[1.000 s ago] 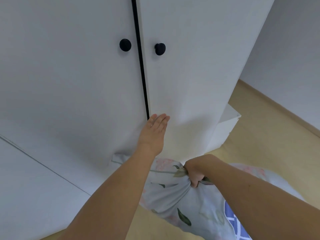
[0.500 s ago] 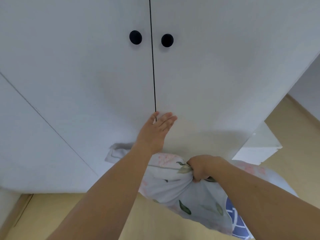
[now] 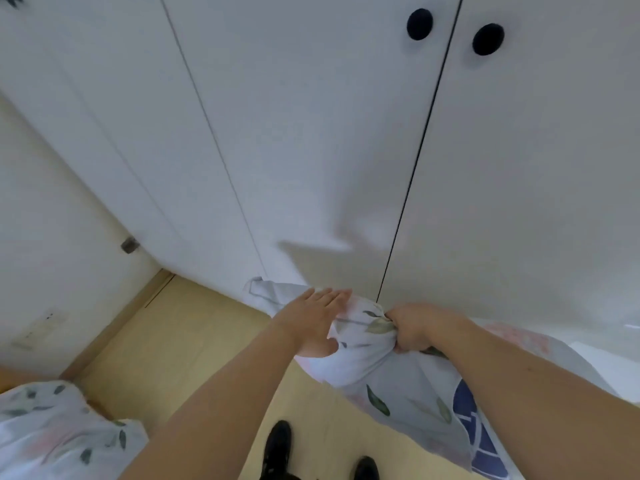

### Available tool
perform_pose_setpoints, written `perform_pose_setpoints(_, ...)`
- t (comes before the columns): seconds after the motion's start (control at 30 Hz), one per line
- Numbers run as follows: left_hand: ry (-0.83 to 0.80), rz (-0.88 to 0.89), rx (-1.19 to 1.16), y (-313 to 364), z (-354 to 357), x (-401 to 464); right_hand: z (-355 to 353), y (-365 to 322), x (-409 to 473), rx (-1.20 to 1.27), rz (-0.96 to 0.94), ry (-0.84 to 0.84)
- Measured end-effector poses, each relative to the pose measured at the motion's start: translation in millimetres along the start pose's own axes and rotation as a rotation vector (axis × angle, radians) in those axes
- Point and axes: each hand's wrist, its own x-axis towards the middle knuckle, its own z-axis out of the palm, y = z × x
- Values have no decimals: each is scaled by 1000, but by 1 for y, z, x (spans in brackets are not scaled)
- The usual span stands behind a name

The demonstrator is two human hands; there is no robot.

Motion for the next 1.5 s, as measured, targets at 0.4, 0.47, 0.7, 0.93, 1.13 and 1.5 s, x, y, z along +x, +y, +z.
perform_pose_setpoints(0.4, 168, -613, -11, -128, 77, -180, -22, -229, 64, -286, -481, 72)
perform_pose_setpoints(0.47, 178, -718, 11, -151, 89, -217, -27, -280, 73, -325, -570, 63)
perform_pose_setpoints(0.7, 222, -1025, -51, -234, 111, -349, -28, -469, 102, -428, -812, -40)
perform_pose_setpoints(0.93, 253, -1235, -145, -287, 114, -449, -18, -607, 137, -517, -913, -5)
perform_pose_setpoints(1.13, 272, -1378, -168, -323, 118, -500, -4, -707, 171, -564, -963, -58)
perform_pose_setpoints(1.5, 190, -1762, -182, -353, 145, -635, 51, -903, 161, -843, -1260, 4)
